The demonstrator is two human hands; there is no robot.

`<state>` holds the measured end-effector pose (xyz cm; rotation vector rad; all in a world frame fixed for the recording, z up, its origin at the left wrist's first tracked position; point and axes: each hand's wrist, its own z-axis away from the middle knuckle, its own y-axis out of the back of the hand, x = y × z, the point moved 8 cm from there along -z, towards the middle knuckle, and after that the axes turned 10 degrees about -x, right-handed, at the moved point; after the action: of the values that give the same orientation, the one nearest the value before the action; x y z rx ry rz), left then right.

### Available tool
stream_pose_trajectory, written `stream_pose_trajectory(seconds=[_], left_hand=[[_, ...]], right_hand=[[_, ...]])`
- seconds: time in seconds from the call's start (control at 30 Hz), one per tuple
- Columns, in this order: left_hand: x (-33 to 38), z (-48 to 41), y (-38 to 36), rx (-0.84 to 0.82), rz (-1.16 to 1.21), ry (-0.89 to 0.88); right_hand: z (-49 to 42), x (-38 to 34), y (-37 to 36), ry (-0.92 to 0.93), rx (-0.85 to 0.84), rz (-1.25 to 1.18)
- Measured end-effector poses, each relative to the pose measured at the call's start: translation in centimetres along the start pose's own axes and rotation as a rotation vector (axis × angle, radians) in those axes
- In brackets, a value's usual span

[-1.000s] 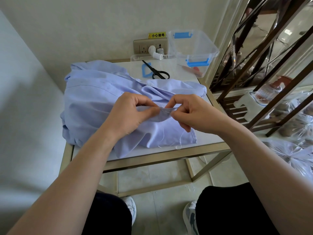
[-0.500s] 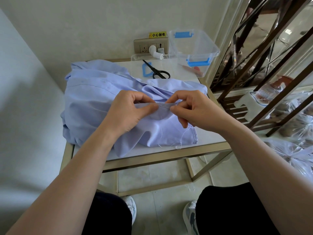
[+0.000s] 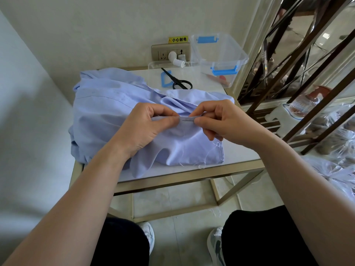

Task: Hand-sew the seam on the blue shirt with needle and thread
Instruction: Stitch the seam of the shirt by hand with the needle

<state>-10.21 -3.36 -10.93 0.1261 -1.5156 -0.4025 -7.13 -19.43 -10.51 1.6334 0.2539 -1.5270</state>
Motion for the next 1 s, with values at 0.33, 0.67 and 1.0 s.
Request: stream_pose_trajectory(seconds=[0.33, 0.67, 1.0], left_hand=[[0.1, 0.2, -0.5, -0.091, 0.096, 0.010], [-0.5, 0.2, -1.1, -0.159, 0.220, 0.040], [-0.3, 0.1, -0.6, -0.109, 0.316, 0.029]], right_hand=[[0.0, 0.3, 0.0, 0.033, -0.039, -0.061], [-0.2, 0.0, -0.7, 0.070, -0.053, -0.127], [-0.2, -0.2, 0.3, 0.125, -0.005, -0.192]])
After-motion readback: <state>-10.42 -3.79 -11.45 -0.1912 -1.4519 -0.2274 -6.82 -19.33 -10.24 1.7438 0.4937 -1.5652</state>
